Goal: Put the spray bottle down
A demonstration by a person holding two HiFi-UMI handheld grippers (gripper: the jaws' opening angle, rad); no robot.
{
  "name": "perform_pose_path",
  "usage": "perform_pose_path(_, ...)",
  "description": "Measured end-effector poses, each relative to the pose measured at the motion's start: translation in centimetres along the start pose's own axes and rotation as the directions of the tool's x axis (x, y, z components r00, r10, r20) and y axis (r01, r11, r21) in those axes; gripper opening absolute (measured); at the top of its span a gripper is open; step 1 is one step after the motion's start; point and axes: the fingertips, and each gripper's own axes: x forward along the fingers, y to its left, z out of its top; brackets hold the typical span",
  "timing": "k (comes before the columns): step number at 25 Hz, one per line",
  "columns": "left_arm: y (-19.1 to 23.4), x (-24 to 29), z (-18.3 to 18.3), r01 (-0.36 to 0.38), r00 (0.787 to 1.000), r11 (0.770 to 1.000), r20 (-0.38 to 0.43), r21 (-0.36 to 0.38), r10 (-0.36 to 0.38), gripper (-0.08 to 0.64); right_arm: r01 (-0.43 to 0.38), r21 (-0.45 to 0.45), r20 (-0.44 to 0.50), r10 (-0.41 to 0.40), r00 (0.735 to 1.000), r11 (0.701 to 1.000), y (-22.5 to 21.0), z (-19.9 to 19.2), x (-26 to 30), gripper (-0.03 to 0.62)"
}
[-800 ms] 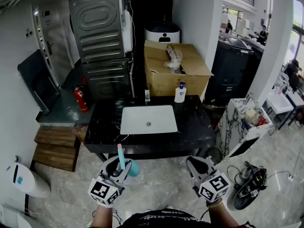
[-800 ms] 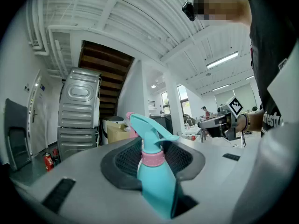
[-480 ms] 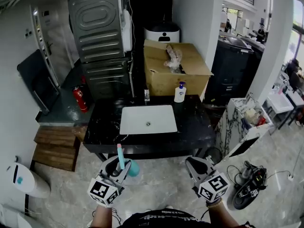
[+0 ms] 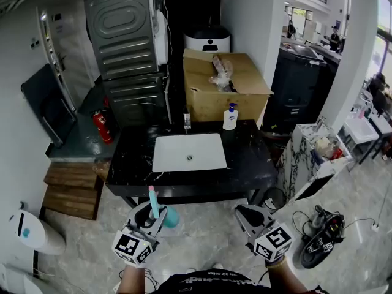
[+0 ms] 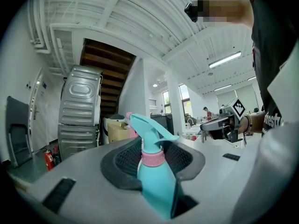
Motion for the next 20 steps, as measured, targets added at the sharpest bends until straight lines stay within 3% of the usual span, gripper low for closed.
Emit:
perform_pose_path(6,-0.5,0.3,0.1,-0.01,1.0,1.0,0.001,-0.028,0.01,0.152,-0.019,0.041,0.017,0.018,1.0,0.999,-0.7,0.0,-0.7,0.043)
perform_pose_path(20,-3.3,3.5,0.9,-0.045,0.999,0.999,0.002,0.001,0.045,0.152,-0.047,0.056,0.004,0.047,0.999,0.997,-4.4,-1.5,-3.1,0.043)
